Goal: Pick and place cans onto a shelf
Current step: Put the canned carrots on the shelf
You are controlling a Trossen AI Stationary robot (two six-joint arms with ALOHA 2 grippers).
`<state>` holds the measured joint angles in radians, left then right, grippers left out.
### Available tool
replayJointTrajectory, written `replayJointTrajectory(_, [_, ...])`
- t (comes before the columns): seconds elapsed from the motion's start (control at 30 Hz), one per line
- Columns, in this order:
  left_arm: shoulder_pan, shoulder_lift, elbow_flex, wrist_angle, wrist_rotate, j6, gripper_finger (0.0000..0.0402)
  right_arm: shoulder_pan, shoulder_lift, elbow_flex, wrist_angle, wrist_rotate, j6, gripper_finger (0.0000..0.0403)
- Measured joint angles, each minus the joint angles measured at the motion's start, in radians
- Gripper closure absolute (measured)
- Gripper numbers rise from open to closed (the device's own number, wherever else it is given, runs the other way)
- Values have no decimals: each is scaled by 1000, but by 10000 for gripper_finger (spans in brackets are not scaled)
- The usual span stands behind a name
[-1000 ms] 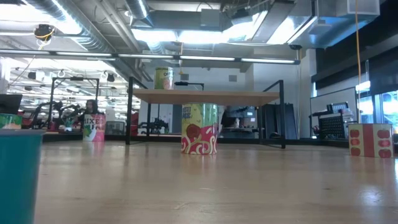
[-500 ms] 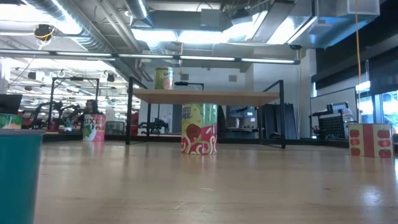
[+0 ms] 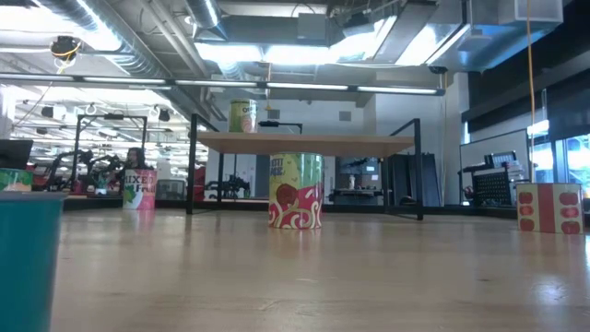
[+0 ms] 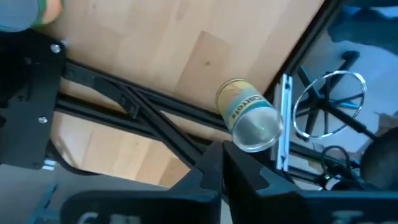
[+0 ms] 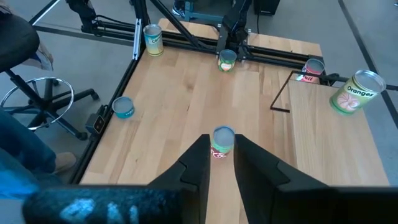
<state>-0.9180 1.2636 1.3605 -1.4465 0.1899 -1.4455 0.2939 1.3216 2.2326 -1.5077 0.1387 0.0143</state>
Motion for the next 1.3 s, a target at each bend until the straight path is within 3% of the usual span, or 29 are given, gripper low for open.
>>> replayJointTrajectory(0.4, [-8,0,0,9,5,-88,343,0,0,0,0,0,2,329])
replayJointTrajectory(0.67, [-154,50,0,101,-119,137,348,0,0,0,0,0,2,329])
replayJointTrajectory(1.0, [-275,194,0,118,-162,148,350,0,0,0,0,0,1,329])
replayJointTrajectory(1.3, [-314,302,0,188,-182,182,351,0,0,0,0,-13,-9,329])
